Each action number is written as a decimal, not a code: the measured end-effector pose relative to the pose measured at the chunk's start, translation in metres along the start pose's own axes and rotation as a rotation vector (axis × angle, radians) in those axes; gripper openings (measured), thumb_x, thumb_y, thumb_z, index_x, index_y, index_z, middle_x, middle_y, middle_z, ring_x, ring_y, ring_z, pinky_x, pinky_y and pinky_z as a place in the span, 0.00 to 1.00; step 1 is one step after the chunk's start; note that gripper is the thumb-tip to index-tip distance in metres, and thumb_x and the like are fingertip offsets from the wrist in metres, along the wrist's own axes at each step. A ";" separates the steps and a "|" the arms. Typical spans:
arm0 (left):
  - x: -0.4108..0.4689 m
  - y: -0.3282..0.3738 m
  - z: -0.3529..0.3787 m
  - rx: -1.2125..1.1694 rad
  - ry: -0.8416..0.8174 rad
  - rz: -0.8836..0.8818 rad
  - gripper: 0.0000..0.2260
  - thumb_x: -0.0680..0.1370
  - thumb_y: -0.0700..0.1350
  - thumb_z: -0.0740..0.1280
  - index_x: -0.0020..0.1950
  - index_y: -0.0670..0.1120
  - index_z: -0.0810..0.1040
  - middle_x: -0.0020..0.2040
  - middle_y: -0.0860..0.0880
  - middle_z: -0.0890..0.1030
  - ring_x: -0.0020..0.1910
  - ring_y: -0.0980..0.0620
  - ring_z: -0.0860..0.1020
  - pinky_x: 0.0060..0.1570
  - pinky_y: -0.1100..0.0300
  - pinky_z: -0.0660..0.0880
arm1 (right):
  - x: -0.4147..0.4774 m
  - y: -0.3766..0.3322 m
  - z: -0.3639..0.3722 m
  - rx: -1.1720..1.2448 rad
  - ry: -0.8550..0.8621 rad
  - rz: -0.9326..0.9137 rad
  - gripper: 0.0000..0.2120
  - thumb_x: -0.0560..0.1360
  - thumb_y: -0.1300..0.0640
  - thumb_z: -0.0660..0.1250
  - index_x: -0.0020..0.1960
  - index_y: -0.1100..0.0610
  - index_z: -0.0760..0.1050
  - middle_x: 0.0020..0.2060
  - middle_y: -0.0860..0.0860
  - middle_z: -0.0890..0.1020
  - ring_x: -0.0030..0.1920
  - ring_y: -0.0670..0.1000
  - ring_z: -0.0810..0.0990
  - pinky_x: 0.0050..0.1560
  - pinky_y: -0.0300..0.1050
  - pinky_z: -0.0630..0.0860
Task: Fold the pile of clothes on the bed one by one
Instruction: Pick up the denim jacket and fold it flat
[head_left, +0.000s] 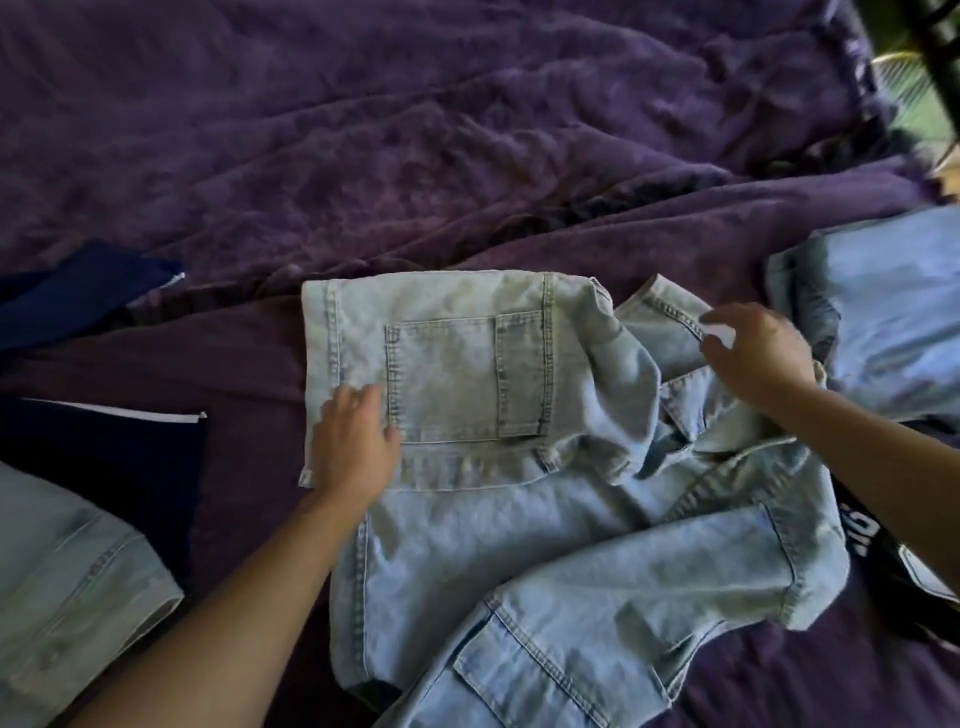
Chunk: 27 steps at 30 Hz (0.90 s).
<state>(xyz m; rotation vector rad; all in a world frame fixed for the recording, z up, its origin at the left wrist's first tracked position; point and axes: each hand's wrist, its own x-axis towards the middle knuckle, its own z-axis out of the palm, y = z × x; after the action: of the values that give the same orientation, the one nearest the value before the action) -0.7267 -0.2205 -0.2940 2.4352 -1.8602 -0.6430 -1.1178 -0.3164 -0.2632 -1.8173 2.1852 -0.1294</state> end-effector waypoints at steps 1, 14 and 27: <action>-0.005 0.019 0.008 -0.025 -0.023 0.107 0.19 0.75 0.44 0.68 0.65 0.44 0.74 0.60 0.41 0.73 0.58 0.40 0.72 0.54 0.47 0.72 | 0.009 0.004 0.003 -0.077 0.016 -0.035 0.15 0.73 0.57 0.67 0.59 0.54 0.79 0.57 0.58 0.79 0.58 0.61 0.75 0.54 0.55 0.73; -0.024 0.093 0.091 0.225 -0.324 0.312 0.31 0.77 0.58 0.62 0.76 0.52 0.56 0.73 0.45 0.59 0.71 0.44 0.60 0.62 0.48 0.69 | 0.128 0.041 -0.028 -0.215 0.023 0.063 0.19 0.71 0.45 0.64 0.57 0.54 0.80 0.53 0.64 0.81 0.53 0.65 0.79 0.53 0.56 0.75; -0.047 0.061 0.092 0.216 -0.379 0.211 0.28 0.79 0.53 0.60 0.77 0.51 0.56 0.76 0.44 0.56 0.74 0.43 0.58 0.63 0.49 0.69 | 0.001 0.031 0.024 -0.244 -0.142 -0.798 0.26 0.66 0.54 0.74 0.64 0.55 0.75 0.63 0.57 0.76 0.63 0.59 0.74 0.60 0.58 0.71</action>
<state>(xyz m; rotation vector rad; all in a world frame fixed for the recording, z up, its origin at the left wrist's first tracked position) -0.8231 -0.1729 -0.3481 2.3114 -2.4040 -0.9924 -1.1407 -0.3081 -0.2942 -2.6409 1.3146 0.1043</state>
